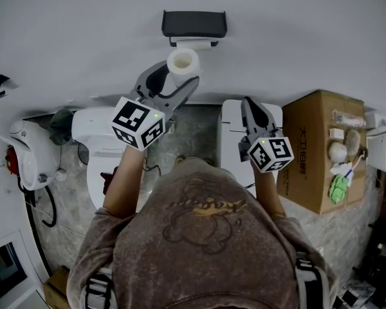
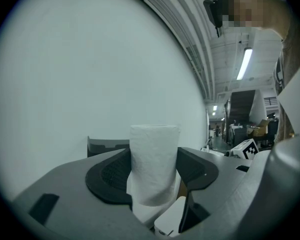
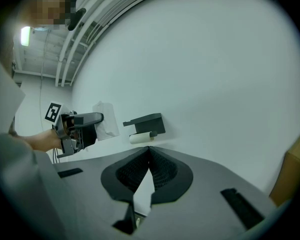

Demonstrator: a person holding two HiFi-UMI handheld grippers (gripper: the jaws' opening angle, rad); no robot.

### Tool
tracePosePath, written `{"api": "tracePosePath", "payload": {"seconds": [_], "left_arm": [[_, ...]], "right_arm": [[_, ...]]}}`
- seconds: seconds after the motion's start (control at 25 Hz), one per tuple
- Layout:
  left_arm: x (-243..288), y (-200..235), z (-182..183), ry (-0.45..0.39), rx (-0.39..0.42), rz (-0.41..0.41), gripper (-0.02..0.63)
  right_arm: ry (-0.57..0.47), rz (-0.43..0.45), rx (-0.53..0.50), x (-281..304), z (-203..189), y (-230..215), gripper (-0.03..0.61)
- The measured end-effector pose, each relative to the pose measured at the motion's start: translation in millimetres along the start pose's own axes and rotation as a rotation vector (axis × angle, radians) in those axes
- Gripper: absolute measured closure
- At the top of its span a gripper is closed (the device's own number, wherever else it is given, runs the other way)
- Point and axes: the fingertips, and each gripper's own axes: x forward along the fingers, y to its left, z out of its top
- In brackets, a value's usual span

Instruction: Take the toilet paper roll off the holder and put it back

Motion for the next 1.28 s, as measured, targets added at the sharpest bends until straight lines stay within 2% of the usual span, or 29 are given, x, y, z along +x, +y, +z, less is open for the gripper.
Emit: {"api": "tracePosePath", "payload": {"seconds": [0.36,0.84,1.08,1.28], "left_arm": [[12.4,12.3,38.5,-0.031,0.063,-0.01,0.319],[40.0,63.2,111.3,-0.107,0.125,0.039,0.319],[60.6,94.6,116.2,-0.084,0.103,0.056,0.319],[71.9,120.8,98.0,-0.059,0.074,0.088,0.319]], "right_arm": [[-0.001,0.0,0.004,-1.3,-0.6,-1.6,0.58],[0.001,-0.006,0.008,0.6,-2.3,-3.1,0.58],[0.003,-0.015,0.012,1.1,-3.7,-5.3,0.58],[0.001,-0.031,0.013,1.6,-2.7,-9.0,0.58]]}}
